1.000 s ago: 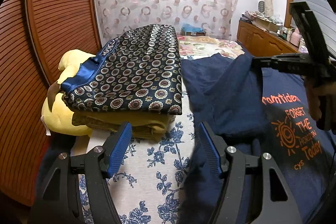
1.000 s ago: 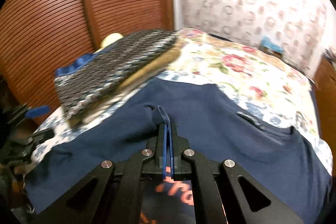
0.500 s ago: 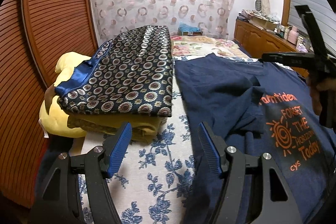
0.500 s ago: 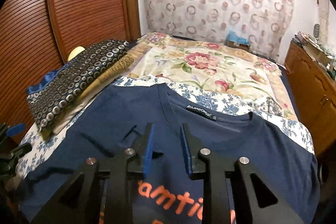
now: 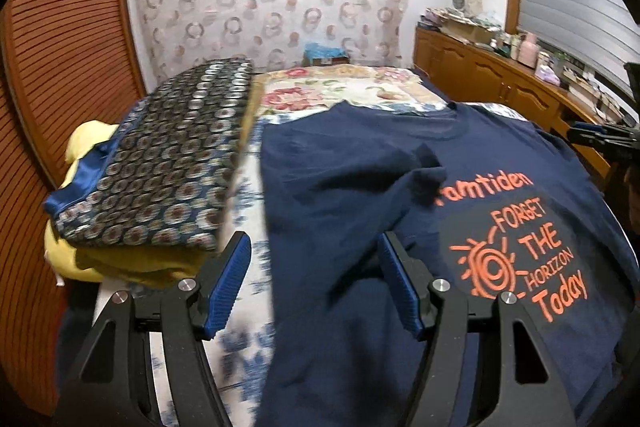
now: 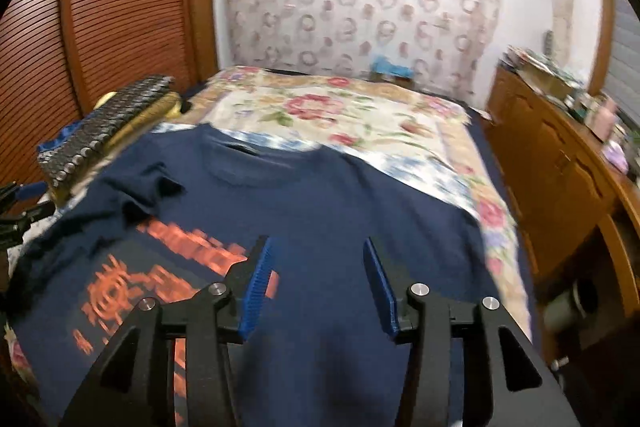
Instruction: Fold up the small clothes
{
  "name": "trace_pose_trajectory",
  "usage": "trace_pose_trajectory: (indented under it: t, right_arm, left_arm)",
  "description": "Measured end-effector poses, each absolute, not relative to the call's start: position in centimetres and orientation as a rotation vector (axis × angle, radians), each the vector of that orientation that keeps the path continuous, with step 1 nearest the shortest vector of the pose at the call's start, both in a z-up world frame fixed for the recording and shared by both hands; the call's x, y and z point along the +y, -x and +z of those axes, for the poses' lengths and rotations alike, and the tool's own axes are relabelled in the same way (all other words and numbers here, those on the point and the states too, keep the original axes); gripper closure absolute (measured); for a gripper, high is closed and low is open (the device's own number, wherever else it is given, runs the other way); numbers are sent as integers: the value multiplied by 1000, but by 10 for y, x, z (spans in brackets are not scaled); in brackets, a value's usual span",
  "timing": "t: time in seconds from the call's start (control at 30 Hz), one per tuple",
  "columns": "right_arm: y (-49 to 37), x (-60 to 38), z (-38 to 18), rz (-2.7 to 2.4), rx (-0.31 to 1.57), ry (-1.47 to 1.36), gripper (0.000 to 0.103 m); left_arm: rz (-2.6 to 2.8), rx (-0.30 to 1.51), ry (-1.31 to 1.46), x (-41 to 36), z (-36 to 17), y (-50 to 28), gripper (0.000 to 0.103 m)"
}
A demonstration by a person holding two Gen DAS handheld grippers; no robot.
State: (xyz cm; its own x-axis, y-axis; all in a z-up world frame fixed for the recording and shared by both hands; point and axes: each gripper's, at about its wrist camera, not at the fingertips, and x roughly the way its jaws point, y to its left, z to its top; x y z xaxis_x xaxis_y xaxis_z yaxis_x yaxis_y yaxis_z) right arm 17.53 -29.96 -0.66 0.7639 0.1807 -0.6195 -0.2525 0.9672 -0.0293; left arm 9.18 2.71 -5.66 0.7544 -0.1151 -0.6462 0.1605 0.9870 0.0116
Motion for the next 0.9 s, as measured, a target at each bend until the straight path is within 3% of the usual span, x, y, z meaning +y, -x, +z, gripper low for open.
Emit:
trace_pose_trajectory:
  t: [0.4,0.9]
  right_arm:
    - [-149,-385,-40,71,758,-25,54]
    - [-162,-419,-43,101,825,-142,54]
  left_arm:
    - [-239,756,-108,-23,-70,-111,36]
    - [-293,838,-166,-58,-86,-125,36]
